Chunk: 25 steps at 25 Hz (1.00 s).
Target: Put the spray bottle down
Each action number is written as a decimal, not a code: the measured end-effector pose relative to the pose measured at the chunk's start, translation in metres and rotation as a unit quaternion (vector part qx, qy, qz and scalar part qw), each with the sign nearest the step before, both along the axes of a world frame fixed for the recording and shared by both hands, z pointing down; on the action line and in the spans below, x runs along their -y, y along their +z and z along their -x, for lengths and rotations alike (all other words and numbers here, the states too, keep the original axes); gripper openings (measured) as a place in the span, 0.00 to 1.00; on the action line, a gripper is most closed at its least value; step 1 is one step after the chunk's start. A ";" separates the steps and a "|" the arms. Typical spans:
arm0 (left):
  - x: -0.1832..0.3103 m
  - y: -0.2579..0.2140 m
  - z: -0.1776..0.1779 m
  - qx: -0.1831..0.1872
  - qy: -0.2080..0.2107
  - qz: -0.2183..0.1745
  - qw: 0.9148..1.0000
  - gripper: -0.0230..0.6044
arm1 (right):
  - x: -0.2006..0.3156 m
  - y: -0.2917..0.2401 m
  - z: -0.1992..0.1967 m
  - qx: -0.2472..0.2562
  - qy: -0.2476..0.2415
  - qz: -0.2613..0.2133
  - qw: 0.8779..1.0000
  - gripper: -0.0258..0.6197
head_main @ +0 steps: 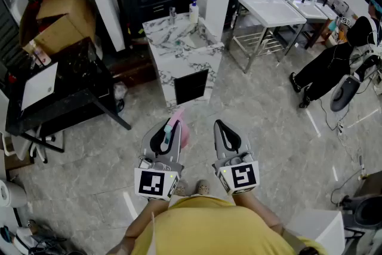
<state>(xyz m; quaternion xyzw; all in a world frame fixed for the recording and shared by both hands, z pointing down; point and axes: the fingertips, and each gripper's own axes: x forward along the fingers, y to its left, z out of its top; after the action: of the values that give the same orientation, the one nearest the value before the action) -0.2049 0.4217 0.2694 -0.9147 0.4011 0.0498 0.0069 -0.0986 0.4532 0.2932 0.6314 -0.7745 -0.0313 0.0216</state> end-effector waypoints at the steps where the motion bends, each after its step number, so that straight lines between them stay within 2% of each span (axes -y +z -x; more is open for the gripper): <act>1: 0.001 -0.001 -0.004 0.001 -0.002 0.000 1.000 0.13 | 0.001 0.001 -0.006 -0.005 -0.001 0.000 1.000 0.04; 8: -0.004 -0.001 -0.037 0.002 -0.013 -0.002 1.000 0.13 | -0.001 0.001 -0.043 0.005 -0.013 -0.009 1.000 0.04; 15: 0.007 0.015 -0.054 0.006 -0.019 0.013 1.000 0.13 | 0.009 0.020 -0.066 0.010 -0.015 0.005 1.000 0.04; 20: 0.039 0.025 -0.057 -0.002 -0.025 0.018 1.000 0.13 | 0.036 0.032 -0.072 0.006 -0.018 0.011 1.000 0.04; 25: 0.093 0.034 -0.063 -0.009 -0.019 0.018 1.000 0.13 | 0.086 0.037 -0.076 -0.004 -0.014 0.022 1.000 0.04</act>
<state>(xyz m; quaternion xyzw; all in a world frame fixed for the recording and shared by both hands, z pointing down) -0.1415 0.3292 0.3031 -0.9064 0.4192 0.0504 -0.0118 -0.0222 0.3669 0.3301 0.6200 -0.7835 -0.0173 0.0380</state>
